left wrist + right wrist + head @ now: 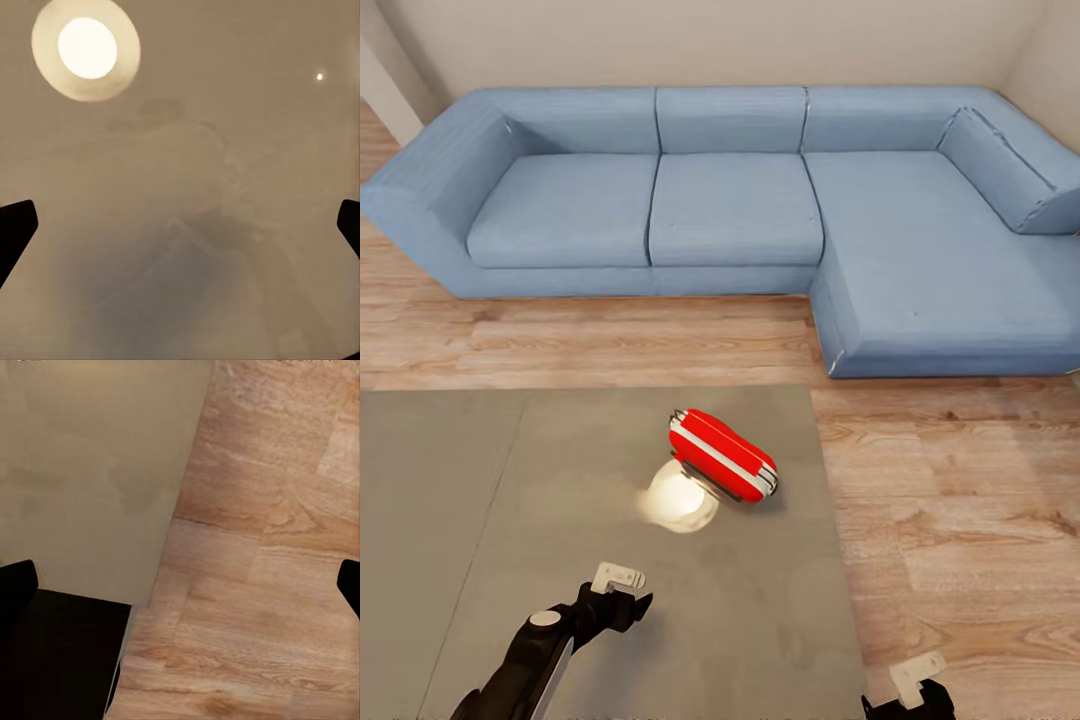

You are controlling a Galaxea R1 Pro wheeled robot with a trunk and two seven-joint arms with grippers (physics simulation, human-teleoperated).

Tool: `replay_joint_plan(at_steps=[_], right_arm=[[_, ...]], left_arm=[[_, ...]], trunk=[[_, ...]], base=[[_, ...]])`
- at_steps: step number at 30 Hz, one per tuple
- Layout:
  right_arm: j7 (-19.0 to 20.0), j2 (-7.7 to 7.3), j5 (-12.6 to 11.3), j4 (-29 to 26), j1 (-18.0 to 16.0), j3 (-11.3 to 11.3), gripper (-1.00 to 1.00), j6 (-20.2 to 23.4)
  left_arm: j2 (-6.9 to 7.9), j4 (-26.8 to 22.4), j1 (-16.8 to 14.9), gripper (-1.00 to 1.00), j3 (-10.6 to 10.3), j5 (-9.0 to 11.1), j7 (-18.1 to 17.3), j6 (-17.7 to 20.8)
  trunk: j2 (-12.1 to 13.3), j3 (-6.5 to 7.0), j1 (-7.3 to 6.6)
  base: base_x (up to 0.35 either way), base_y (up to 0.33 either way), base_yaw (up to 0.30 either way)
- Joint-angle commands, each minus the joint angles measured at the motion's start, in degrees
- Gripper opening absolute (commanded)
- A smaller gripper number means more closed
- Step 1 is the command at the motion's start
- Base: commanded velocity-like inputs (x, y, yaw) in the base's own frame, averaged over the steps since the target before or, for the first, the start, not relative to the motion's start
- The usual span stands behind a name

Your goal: Turn on the radio receiver that's on the table in the living room.

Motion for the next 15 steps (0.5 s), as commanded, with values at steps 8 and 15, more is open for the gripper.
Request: replay_joint_plan(at_steps=[8,15], right_arm=[[-0.06,-0.35,0.24,-13.43,0.0,1.66,1.0,9.71],[-0.17,-1.15,2.14,-14.34,-0.76,1.57,1.0,9.73]], left_arm=[[0.0,0.03,0.0,1.0,-0.06,0.0,0.0,-0.05],[0.04,0.03,0.0,1.0,-0.06,-0.01,0.0,0.02]], trunk=[[0.0,-0.74,0.0],[0.0,-1.39,0.0]], base=[[0.0,0.0,0.0],[0.0,0.0,0.0]])
